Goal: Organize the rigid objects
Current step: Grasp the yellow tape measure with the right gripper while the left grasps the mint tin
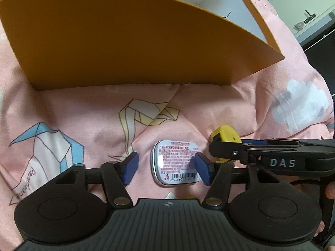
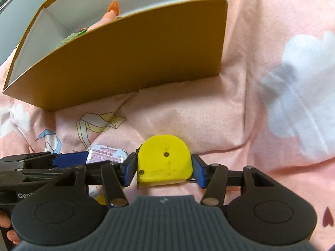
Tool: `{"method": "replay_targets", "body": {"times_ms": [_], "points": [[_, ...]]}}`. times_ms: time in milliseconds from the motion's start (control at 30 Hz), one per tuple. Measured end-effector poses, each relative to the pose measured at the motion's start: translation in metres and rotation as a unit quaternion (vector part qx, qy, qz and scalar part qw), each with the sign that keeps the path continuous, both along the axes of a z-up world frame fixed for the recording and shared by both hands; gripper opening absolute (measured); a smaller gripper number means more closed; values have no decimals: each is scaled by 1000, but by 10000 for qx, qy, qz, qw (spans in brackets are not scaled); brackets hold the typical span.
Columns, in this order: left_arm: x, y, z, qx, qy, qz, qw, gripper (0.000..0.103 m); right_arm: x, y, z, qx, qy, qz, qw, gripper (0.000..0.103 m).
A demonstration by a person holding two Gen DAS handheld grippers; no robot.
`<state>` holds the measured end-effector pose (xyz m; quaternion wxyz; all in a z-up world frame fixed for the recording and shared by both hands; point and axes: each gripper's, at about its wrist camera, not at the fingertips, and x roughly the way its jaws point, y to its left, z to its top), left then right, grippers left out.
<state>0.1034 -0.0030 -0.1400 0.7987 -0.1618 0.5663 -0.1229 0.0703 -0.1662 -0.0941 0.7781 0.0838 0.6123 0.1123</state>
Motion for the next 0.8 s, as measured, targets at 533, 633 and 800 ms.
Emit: {"method": "replay_targets", "body": {"times_ms": [533,633,800], "points": [[-10,-13,14,-128,-316,-217,9992,31,-1,8,-7,23,37,19,10000,55],[-6,-13,5,-159,-121,-172,9997,39,-1,9,-9,45,64,25,10000,55],[-2,-11,-4,-331,-21,-32,9994,41,1,9,-12,38,93,29,9999,55]]}}
